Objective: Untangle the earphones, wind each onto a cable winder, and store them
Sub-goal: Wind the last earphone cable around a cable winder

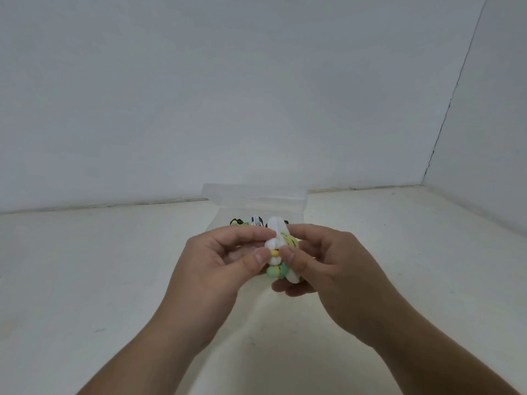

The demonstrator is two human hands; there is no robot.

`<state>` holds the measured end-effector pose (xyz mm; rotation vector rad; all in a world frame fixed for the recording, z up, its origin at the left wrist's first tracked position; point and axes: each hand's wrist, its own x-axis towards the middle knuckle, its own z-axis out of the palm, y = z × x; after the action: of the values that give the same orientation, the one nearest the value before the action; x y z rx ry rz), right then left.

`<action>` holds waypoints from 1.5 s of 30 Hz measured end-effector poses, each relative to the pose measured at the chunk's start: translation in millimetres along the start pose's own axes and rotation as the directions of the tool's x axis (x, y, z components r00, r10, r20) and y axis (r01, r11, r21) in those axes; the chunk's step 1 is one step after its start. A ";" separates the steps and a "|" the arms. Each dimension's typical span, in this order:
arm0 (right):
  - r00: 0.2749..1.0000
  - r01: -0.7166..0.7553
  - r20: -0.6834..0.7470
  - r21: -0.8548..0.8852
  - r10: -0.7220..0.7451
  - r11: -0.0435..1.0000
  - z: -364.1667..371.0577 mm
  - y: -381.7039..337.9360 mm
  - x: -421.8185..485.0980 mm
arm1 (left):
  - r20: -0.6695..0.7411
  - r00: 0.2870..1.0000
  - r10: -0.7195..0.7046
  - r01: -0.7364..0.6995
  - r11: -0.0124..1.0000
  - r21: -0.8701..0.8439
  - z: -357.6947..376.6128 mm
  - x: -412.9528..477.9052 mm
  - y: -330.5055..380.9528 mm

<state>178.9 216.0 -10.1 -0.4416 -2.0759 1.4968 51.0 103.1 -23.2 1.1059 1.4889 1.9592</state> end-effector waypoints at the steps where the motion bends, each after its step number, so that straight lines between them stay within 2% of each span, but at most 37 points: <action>1: 1.000 -0.005 -0.004 0.003 0.005 1.000 -0.3 0.2 -0.2 | 0.000 1.000 -0.008 0.008 1.000 -0.008 -0.4 0.4 0.4; 8: 0.999 -0.015 0.033 0.047 0.013 0.999 1.1 2.1 -1.6 | -0.045 0.999 -0.016 0.017 1.000 0.023 0.2 2.1 -1.9; 15: 0.996 -0.060 0.073 0.157 0.049 0.986 1.3 1.6 -1.6 | -0.020 0.995 -0.093 0.089 0.986 -0.138 -0.7 2.9 -0.5; 20: 0.989 -0.102 0.122 0.130 0.087 0.986 -2.2 6.7 -0.2 | -0.023 0.988 -0.153 0.147 0.975 -0.167 -1.4 3.3 1.0; 25: 0.990 -0.113 0.088 0.082 0.106 0.990 -1.0 8.2 1.1 | -0.015 0.971 -0.240 0.231 0.948 -0.219 -1.1 3.5 0.2; 31: 0.990 -0.130 0.070 0.112 0.123 0.985 2.3 12.0 1.5 | -0.002 0.956 -0.292 0.280 0.918 -0.280 1.4 2.6 -2.1; 39: 0.988 -0.143 0.082 0.133 0.133 0.981 2.5 15.7 2.0 | -0.011 0.936 -0.351 0.333 0.899 -0.284 1.3 4.2 -8.9; 45: 0.985 -0.156 0.092 0.148 0.143 0.977 4.9 17.7 2.3 | 0.093 0.927 -0.364 0.375 0.908 -0.187 -0.1 3.9 -6.5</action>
<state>173.4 219.3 -27.4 -0.4936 -2.0056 1.7773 47.9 108.0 -28.1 0.7221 1.3216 1.7507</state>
